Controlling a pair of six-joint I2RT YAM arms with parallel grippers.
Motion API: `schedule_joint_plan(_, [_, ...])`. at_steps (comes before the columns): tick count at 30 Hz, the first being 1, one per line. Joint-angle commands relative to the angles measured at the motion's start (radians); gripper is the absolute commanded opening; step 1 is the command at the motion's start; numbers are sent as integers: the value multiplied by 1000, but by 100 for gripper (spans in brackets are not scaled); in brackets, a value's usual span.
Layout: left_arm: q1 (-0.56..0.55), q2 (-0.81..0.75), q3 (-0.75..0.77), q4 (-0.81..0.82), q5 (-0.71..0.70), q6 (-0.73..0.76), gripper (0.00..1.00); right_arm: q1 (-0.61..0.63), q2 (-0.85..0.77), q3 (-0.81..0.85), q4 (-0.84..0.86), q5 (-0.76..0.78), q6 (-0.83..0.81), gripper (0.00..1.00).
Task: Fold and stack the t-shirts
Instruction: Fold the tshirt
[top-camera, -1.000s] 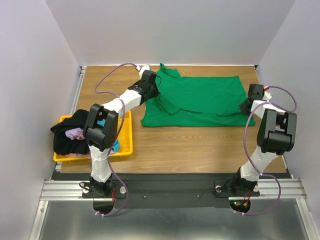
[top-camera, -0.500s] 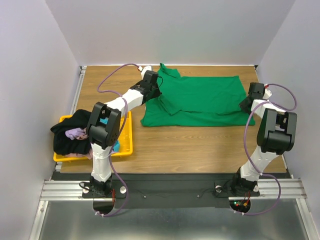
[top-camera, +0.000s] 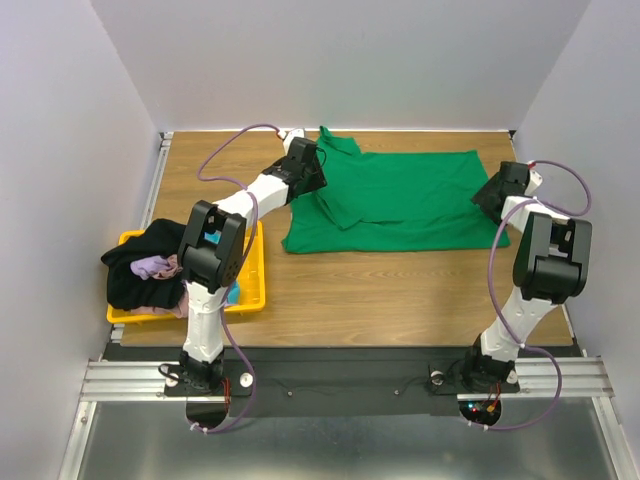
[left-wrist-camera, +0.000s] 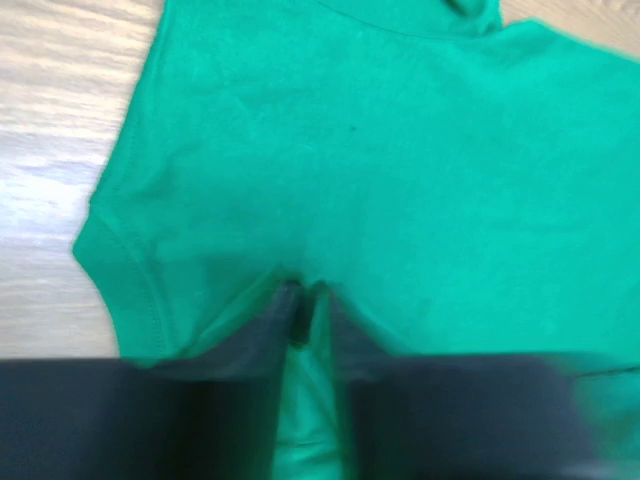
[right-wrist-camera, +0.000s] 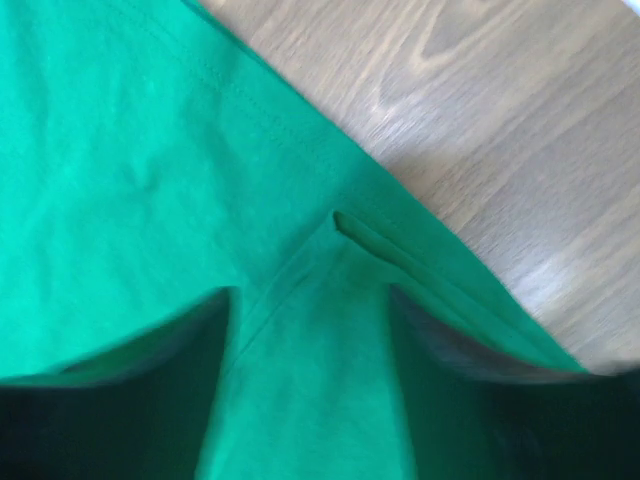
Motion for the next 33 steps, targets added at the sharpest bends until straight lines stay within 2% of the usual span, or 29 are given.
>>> schedule_joint_plan(1, [10,-14,57,-7,1,25,65,0,-3,45,52,-54,-31,82])
schedule_joint_plan(2, [10,-27,57,-11,2,25,81,0,-24,37,52,-73,-34,100])
schedule_joint_plan(3, [10,-40,51,-11,5,25,86,0,-38,31,50,-88,-37,100])
schedule_joint_plan(4, [10,-64,33,-7,10,25,96,0,-76,11,50,-120,-36,100])
schedule_joint_plan(7, [5,-104,-22,6,16,20,97,0,-139,-33,50,-192,-22,100])
schedule_joint_plan(13, [-65,-201,-186,67,94,12,98,5,-260,-189,52,-321,-2,100])
schedule_joint_plan(17, [-106,-225,-263,117,171,-41,98,6,-257,-234,52,-346,-3,100])
schedule_joint_plan(19, [-128,-227,-285,163,188,-50,98,6,-244,-234,49,-344,-7,100])
schedule_joint_plan(22, [-148,-192,-256,136,179,-46,98,6,-216,-234,50,-351,-2,100])
schedule_joint_plan(25, [-150,-152,-228,113,171,-43,90,6,-193,-231,50,-340,-3,100])
schedule_joint_plan(28, [-151,-120,-216,107,171,-46,78,6,-172,-230,49,-337,0,100])
schedule_joint_plan(29, [-151,-100,-201,101,172,-41,71,6,-168,-228,49,-340,0,100])
schedule_joint_plan(33, [-157,-69,-176,76,169,-35,70,6,-162,-231,47,-329,1,100])
